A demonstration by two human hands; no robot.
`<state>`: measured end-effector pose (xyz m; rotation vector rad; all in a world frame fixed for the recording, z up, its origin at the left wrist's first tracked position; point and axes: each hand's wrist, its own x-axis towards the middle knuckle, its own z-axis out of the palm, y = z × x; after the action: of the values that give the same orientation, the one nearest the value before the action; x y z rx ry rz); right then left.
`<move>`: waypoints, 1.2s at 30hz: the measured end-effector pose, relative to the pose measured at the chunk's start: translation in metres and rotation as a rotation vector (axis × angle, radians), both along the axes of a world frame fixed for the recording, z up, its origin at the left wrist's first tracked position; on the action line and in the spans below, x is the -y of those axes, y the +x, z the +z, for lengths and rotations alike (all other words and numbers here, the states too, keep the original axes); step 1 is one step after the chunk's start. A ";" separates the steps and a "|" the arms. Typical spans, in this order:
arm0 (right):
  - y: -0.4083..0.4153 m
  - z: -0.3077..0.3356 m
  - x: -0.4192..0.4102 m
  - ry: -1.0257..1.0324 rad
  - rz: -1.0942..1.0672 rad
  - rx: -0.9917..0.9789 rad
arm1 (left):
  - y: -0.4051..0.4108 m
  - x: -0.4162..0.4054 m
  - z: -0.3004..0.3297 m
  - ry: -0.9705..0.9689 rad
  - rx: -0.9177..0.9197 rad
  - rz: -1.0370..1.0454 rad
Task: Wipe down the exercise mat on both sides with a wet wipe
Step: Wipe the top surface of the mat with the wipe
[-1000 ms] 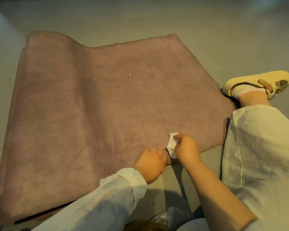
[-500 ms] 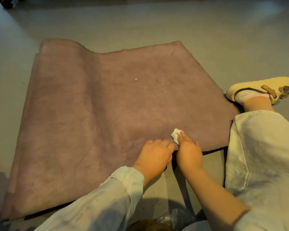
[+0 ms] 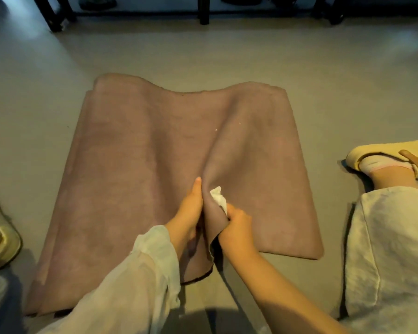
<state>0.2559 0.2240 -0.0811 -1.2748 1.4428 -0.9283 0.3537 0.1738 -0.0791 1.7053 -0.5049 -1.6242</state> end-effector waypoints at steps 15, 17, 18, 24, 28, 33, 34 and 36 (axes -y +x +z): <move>-0.026 -0.018 -0.003 0.138 0.504 -0.322 | 0.004 0.077 0.008 -0.064 0.425 -0.224; -0.038 -0.017 0.002 0.265 0.613 -0.396 | 0.002 0.082 0.005 -0.080 0.487 -0.199; -0.045 -0.019 0.005 0.314 0.614 -0.407 | 0.004 0.083 0.004 -0.090 0.501 -0.174; -0.051 -0.021 0.017 0.316 0.223 -0.310 | 0.026 0.083 -0.006 -0.227 0.639 -0.098; -0.023 -0.009 0.028 0.279 0.118 -0.226 | 0.038 0.077 -0.006 -0.337 0.591 -0.007; 0.026 0.010 0.043 0.164 0.206 -0.277 | 0.093 0.061 0.010 -0.415 0.545 0.171; 0.038 0.013 0.044 0.143 0.240 -0.291 | 0.110 0.054 0.014 -0.429 0.547 0.202; 0.065 0.019 0.043 0.105 0.317 -0.335 | 0.145 0.038 0.018 -0.475 0.553 0.255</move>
<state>0.3210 0.1809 -0.0620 -1.5761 1.4609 -0.4361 0.4986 0.1360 -0.0611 1.7416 -0.8222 -0.7576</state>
